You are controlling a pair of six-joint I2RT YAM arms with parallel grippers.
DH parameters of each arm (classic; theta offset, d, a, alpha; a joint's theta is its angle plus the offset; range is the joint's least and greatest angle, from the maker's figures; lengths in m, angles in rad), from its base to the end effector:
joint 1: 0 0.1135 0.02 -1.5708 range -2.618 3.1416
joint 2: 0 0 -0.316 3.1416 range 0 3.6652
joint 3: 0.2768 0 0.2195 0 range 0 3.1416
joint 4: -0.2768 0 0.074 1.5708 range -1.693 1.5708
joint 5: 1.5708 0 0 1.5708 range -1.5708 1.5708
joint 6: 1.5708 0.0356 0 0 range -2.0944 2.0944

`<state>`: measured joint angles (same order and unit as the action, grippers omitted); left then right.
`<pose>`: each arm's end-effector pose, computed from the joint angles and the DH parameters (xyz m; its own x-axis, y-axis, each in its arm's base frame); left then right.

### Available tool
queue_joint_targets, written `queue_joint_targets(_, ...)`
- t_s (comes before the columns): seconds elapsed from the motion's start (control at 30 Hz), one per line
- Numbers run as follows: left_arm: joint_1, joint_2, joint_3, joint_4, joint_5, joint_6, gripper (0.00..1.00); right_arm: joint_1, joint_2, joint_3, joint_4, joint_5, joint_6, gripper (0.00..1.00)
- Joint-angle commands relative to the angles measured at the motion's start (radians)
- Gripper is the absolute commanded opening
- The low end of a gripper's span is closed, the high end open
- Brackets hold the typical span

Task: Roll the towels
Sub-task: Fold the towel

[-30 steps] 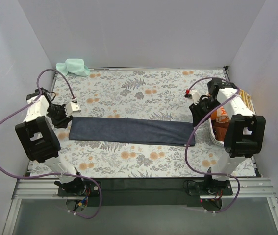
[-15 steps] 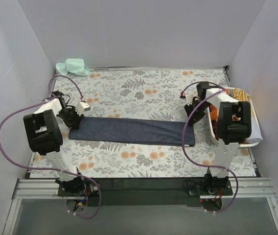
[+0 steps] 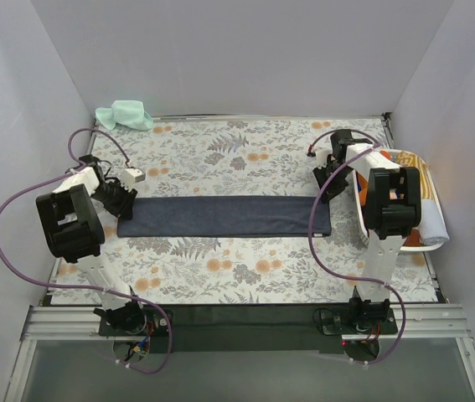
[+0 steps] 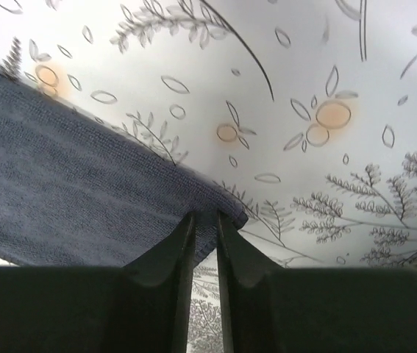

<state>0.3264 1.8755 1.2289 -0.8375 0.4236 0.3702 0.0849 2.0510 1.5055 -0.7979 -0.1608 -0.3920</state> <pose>0.3160 0.0915 0.2296 -0.9733 0.0188 -0.2289 0.1004 0.9312 -0.3504 0.4003 0.0398 0.2292 -0.8514 -0.4509 -0.2679 -0.4814 0.8746 0.0580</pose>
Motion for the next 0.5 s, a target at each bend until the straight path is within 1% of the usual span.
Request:
queue_joint_targets(0.0, 0.013, 0.031, 0.055, 0.012, 0.029, -0.01, 0.26, 0.016, 0.014, 0.045, 0.052, -0.023, -0.005, 0.22)
queue_joint_targets(0.07, 0.005, 0.002, 0.076, -0.012, 0.081, -0.008, 0.28, 0.018, -0.018, 0.056, 0.025, -0.075, -0.019, 0.24)
queue_joint_targets(0.2, -0.029, -0.071, 0.096, -0.026, 0.107, 0.003, 0.29, 0.018, -0.119, 0.036, -0.024, -0.14, -0.024, 0.28)
queue_joint_targets(0.23, -0.033, -0.082, 0.095, -0.028, 0.112, -0.011, 0.29, 0.018, -0.162, 0.024, -0.027, -0.161, -0.022, 0.29)
queue_joint_targets(0.3, -0.041, -0.092, 0.099, -0.032, 0.122, -0.036, 0.29, 0.026, -0.195, 0.003, -0.046, -0.18, -0.021, 0.29)
queue_joint_targets(0.37, -0.046, -0.093, 0.093, -0.043, 0.139, -0.074, 0.29, 0.041, -0.224, -0.039, -0.057, -0.198, -0.022, 0.27)
queue_joint_targets(0.4, -0.049, -0.098, 0.087, -0.044, 0.167, -0.086, 0.27, 0.049, -0.229, -0.06, -0.063, -0.201, -0.022, 0.23)
queue_joint_targets(0.47, -0.079, -0.105, 0.055, -0.048, 0.19, -0.12, 0.25, 0.076, -0.23, -0.114, -0.066, -0.21, -0.018, 0.19)
